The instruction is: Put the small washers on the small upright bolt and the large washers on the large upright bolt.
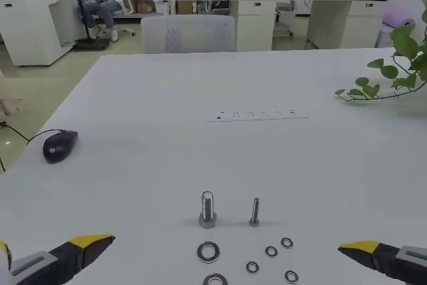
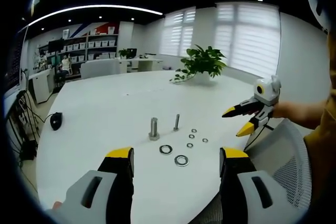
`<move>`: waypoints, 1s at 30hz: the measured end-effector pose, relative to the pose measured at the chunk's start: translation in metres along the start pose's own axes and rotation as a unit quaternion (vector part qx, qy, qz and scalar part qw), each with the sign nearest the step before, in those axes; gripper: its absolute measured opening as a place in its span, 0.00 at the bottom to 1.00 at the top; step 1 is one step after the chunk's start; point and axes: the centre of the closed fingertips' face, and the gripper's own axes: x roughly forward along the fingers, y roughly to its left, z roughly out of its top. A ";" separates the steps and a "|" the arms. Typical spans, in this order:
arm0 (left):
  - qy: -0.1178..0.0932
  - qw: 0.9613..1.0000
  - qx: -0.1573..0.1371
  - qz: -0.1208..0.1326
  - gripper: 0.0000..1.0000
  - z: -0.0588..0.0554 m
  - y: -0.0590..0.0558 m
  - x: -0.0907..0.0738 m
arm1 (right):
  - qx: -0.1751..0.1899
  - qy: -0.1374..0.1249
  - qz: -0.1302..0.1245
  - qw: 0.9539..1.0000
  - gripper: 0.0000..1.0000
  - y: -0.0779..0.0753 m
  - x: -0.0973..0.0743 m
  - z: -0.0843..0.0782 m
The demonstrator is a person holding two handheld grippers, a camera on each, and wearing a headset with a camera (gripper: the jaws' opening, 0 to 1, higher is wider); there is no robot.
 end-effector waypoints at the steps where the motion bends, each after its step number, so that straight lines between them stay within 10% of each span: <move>1: 0.000 1.000 -0.001 0.000 0.65 0.000 0.000 0.000 | -0.001 0.001 0.002 1.000 0.61 0.000 0.001 0.000; 30: -0.002 1.000 -0.004 0.000 0.66 -0.002 -0.002 0.003 | -0.038 0.049 0.030 0.998 0.57 -0.008 0.015 -0.004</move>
